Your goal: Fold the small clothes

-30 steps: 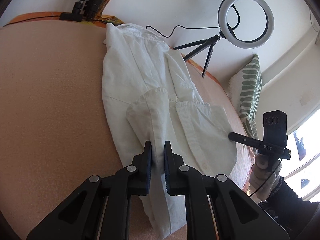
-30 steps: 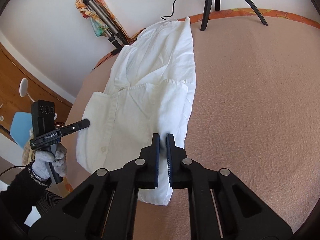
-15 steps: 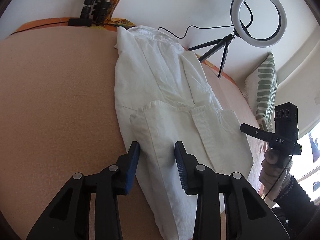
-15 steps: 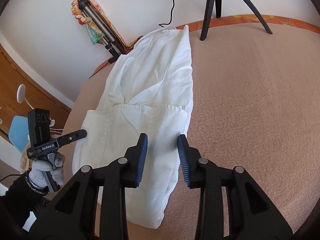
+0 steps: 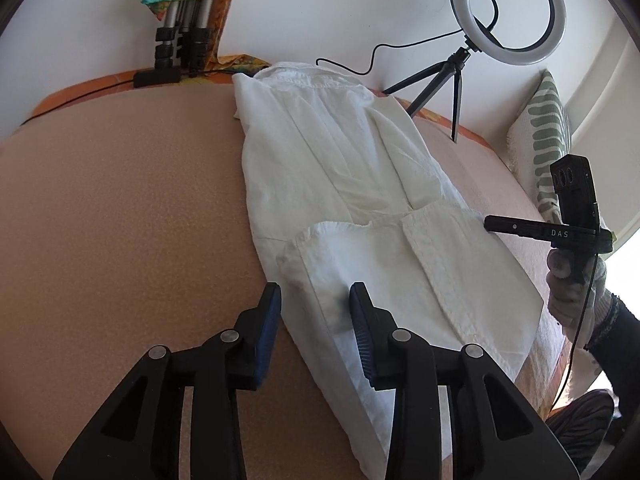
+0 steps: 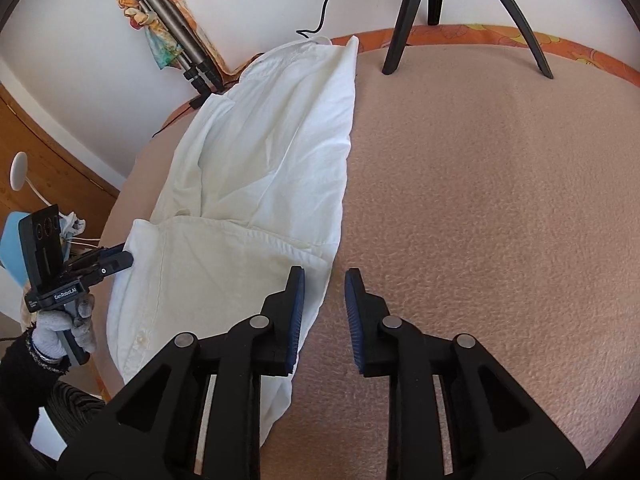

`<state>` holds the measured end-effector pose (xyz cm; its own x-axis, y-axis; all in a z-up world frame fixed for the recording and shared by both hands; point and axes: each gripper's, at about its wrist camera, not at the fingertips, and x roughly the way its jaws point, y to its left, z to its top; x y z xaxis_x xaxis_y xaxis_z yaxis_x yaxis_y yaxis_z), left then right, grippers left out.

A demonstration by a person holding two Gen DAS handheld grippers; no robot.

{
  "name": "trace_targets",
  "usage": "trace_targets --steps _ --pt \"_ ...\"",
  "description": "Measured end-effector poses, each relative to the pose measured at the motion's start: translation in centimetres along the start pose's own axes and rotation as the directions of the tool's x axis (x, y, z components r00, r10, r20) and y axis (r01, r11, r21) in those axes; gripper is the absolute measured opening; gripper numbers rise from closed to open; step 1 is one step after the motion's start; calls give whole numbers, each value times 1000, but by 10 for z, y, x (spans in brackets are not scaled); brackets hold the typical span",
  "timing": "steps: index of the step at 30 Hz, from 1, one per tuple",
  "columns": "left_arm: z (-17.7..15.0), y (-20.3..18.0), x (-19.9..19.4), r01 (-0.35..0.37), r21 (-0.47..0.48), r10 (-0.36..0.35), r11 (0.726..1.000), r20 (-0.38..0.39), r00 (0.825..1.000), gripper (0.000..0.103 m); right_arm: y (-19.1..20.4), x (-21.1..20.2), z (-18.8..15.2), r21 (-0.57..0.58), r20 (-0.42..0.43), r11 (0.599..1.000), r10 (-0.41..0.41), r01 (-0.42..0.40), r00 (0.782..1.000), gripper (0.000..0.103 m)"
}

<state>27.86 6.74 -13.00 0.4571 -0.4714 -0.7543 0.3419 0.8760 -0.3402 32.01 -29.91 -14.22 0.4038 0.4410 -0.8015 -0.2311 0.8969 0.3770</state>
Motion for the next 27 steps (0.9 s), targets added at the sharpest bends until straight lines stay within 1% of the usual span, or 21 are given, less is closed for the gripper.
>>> trace_targets --steps 1,3,7,10,13,15,17,20,22,24,25,26,27 --pt "5 1 -4 -10 6 10 1000 15 1000 36 -2 -5 7 -5 24 1000 -4 4 1000 35" --pt "17 5 -8 -35 14 35 999 40 999 47 -4 -11 21 -16 62 1000 -14 15 998 38" --pt "50 18 -2 -26 -11 27 1000 65 998 47 -6 -2 56 -23 95 1000 9 -7 995 38" --pt "75 27 13 -31 -22 32 999 70 997 48 -1 17 78 -58 93 998 -5 11 996 38" --pt "95 29 32 -64 16 63 998 70 996 49 1 37 98 -85 92 995 -35 43 995 38" --pt "106 33 43 -97 46 93 994 75 993 49 -2 48 110 -83 99 995 -55 64 994 38" --pt "115 42 54 -85 29 83 996 67 994 49 -7 59 120 -74 99 994 -68 76 993 38" --pt "127 56 70 -63 -10 64 998 54 997 49 -12 73 132 -68 100 995 -61 68 993 38" --pt "132 66 83 -36 -40 37 999 31 999 49 -14 81 138 -65 101 995 -64 70 993 38" --pt "133 70 94 -27 -61 28 998 22 999 49 -16 89 142 -60 97 996 -58 64 994 38" --pt "134 72 98 -23 -65 24 998 25 999 48 -17 93 143 -63 91 996 -62 68 994 38" --pt "135 71 98 -16 -64 20 998 51 999 49 -17 97 144 -68 88 995 -70 76 994 38" --pt "137 72 102 -5 -72 9 997 52 999 49 -16 101 145 -74 85 994 -77 84 993 38"
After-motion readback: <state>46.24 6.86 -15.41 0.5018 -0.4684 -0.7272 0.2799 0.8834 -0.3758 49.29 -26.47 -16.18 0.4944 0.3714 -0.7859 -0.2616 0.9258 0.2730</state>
